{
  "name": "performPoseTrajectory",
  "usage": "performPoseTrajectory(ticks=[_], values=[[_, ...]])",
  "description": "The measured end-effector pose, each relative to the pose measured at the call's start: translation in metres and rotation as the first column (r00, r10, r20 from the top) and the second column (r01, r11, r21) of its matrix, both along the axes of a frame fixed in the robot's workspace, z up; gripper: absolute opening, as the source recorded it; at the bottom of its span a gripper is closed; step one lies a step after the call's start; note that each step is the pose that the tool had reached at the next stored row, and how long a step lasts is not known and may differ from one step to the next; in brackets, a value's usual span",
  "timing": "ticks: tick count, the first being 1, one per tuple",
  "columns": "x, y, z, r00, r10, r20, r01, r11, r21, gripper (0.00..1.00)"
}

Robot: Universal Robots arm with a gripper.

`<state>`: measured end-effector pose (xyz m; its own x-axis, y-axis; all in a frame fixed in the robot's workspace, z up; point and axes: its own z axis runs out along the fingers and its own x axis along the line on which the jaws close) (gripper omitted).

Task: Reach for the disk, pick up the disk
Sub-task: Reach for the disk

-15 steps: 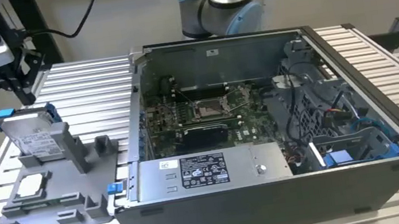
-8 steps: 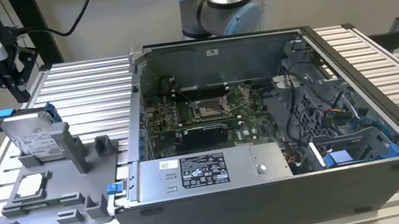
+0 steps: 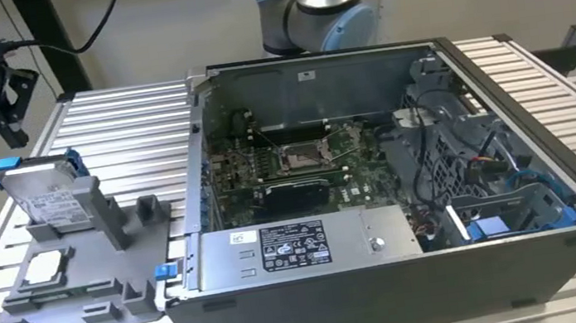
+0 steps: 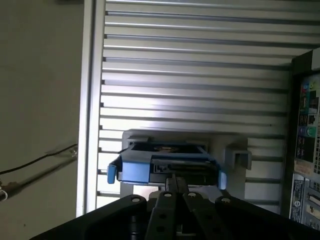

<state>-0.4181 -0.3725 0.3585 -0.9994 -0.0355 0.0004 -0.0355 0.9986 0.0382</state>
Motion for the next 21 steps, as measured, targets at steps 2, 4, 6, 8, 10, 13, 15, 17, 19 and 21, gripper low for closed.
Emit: performPoseTrajectory(ticks=[2,4,6,8,10,13,15,17,19,21], values=[[-0.006,0.001,-0.0004,1.0,0.002,-0.0001,-0.002,1.0,-0.0001,0.0],[-0.013,0.0012,-0.0007,1.0,0.003,0.0,-0.003,1.0,0.0,0.0],[-0.019,0.0011,-0.0007,1.0,0.006,0.0,-0.006,1.0,0.0,0.0],[-0.023,0.001,-0.0007,1.0,0.008,-0.0001,-0.008,1.0,0.0,0.0],[-0.025,0.0005,-0.0007,1.0,0.009,-0.0001,-0.009,1.0,-0.0001,0.0],[-0.028,-0.0009,-0.0008,1.0,0.009,-0.0001,-0.009,1.0,0.0,0.0],[-0.028,-0.0023,-0.0007,1.0,0.01,-0.0002,-0.01,1.0,-0.0001,0.0],[-0.028,-0.0036,-0.0007,0.9999,0.01,-0.0001,-0.01,0.9999,0.0,0.0],[-0.028,-0.0042,-0.0008,0.9999,0.011,0.0,-0.011,0.9999,0.0,0.0],[-0.028,-0.0044,-0.0008,0.9999,0.01,0.0,-0.01,0.9999,0.0001,0.0]])
